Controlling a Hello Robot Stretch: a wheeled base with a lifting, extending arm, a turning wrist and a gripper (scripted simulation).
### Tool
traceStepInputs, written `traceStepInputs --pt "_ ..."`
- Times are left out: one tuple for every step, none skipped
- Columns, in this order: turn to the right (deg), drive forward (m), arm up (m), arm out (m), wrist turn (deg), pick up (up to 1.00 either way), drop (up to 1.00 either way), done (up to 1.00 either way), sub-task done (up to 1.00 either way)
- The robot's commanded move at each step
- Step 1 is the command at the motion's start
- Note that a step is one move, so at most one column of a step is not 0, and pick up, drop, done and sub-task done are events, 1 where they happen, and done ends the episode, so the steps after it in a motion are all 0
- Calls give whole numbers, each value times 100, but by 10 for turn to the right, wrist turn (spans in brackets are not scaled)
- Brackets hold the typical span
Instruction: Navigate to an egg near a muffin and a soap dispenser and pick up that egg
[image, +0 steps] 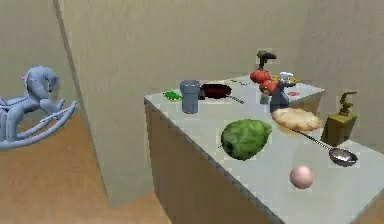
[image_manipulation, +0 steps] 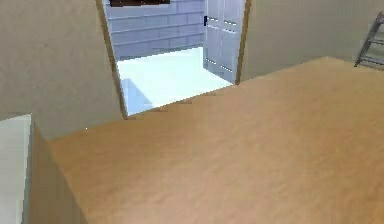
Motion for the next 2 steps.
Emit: traceStepInputs --pt "-300 0 0 0 0 0 0 0 0" --pt "0 25 0 0 0 0 0 0 0"
